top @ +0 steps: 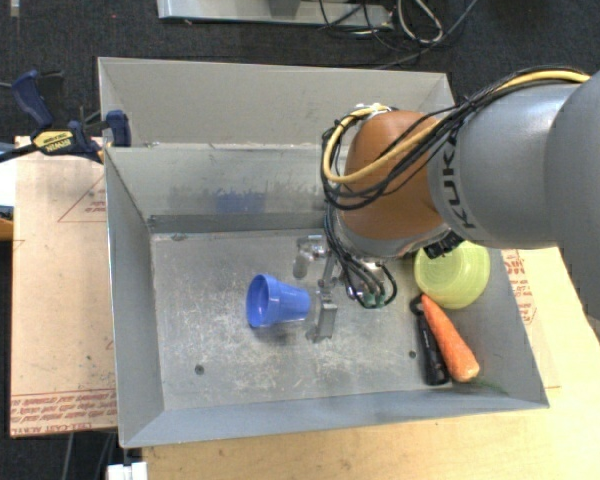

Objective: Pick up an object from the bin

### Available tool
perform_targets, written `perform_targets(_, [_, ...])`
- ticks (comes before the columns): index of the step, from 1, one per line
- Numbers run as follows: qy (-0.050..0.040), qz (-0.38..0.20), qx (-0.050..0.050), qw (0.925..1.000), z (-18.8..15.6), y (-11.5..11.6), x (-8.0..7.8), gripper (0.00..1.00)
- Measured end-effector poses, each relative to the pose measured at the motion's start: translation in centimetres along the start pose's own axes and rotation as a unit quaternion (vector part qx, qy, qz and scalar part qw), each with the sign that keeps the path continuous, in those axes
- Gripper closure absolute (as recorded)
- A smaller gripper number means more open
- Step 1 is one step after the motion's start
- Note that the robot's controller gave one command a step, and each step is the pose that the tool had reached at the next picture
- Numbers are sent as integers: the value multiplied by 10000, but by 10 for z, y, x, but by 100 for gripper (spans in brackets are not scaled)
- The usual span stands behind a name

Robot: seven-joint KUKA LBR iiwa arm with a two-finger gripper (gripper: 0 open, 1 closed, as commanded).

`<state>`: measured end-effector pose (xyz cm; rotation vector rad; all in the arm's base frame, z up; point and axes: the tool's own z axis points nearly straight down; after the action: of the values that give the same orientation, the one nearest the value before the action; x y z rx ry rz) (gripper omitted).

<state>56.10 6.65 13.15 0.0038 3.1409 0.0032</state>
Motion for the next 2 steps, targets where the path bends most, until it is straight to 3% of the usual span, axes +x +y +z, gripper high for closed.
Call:
perform_targets(1, [-2, 0, 0, 10000, 0, 0, 0, 0])
perform_targets(2, [18, 187, -10, 9998, 64, 25, 19, 0])
